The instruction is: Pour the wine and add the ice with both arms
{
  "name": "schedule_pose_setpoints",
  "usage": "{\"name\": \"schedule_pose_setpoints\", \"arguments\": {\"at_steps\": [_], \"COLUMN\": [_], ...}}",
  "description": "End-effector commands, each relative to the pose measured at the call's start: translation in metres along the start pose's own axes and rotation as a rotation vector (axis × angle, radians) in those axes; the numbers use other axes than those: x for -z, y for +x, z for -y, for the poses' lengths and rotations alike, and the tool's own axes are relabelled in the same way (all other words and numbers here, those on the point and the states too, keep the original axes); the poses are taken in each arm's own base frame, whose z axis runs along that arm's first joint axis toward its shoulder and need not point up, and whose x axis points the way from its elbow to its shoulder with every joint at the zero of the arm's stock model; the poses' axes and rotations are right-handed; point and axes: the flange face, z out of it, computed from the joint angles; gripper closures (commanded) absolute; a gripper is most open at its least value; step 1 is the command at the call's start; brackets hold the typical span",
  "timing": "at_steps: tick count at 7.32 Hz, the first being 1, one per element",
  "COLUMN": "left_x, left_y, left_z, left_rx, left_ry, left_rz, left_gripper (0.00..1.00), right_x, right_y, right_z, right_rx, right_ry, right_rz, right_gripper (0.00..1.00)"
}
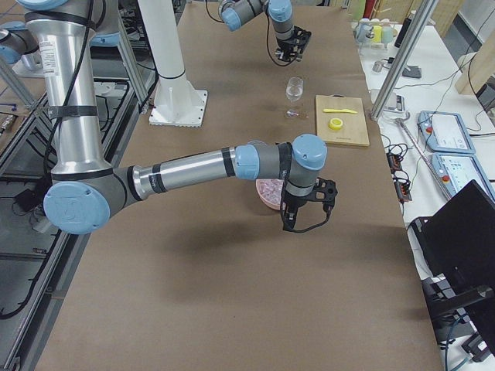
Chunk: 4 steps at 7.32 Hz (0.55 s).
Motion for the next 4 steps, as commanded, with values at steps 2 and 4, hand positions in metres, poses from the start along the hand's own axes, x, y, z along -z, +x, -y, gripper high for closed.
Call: {"name": "schedule_pose_setpoints", "arguments": {"at_steps": [2, 4], "left_x": [0.006, -0.039], "left_y": [-0.041, -0.094], "left_z": [-0.023, -0.033], "left_rx": [0.078, 0.205], "left_ry": [0.162, 0.282], "left_rz": [-0.091, -0.140], "left_gripper": [1.00, 1.00], "right_x": [0.008, 0.009], "right_y": [-0.008, -0.009], "right_z": [0.003, 0.004], "right_rx": [0.011, 0.013], "right_ry": [0.014, 0.016], "right_rz": [0.001, 0.001], "right_gripper": [0.00, 0.00]}}
